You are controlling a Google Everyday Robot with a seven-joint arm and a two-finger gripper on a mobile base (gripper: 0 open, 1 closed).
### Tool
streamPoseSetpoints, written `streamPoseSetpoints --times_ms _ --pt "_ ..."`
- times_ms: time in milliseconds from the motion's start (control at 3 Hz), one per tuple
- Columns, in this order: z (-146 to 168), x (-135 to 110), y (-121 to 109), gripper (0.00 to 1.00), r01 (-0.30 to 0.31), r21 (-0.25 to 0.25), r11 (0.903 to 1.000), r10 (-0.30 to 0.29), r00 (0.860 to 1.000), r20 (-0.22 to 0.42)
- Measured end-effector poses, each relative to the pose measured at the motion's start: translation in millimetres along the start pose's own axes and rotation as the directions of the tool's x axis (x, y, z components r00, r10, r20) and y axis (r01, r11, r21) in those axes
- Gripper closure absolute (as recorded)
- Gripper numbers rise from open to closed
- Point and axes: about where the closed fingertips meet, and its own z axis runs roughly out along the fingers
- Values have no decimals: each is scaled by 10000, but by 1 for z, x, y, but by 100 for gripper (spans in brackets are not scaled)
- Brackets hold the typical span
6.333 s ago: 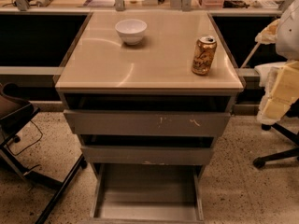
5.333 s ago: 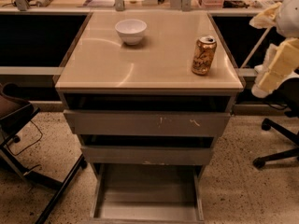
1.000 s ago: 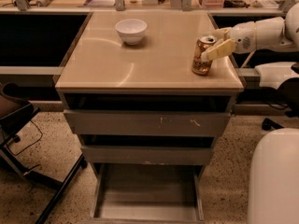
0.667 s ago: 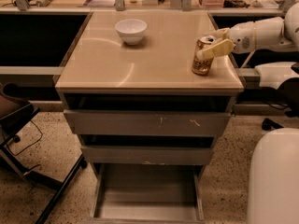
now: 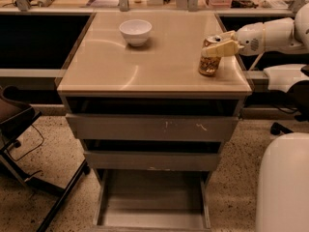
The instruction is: Place orange can into bottom drawer
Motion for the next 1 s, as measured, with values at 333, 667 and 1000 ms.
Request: streamPoseSetpoints --times_ms 333,667,1000 --pt "0 0 0 88 2 -1 10000 -2 10000 -1" --pt "-4 3 10 100 399 -116 9991 -402 9988 -266" --pt "-43 1 35 100 1270 253 9916 -1262 9915 -317"
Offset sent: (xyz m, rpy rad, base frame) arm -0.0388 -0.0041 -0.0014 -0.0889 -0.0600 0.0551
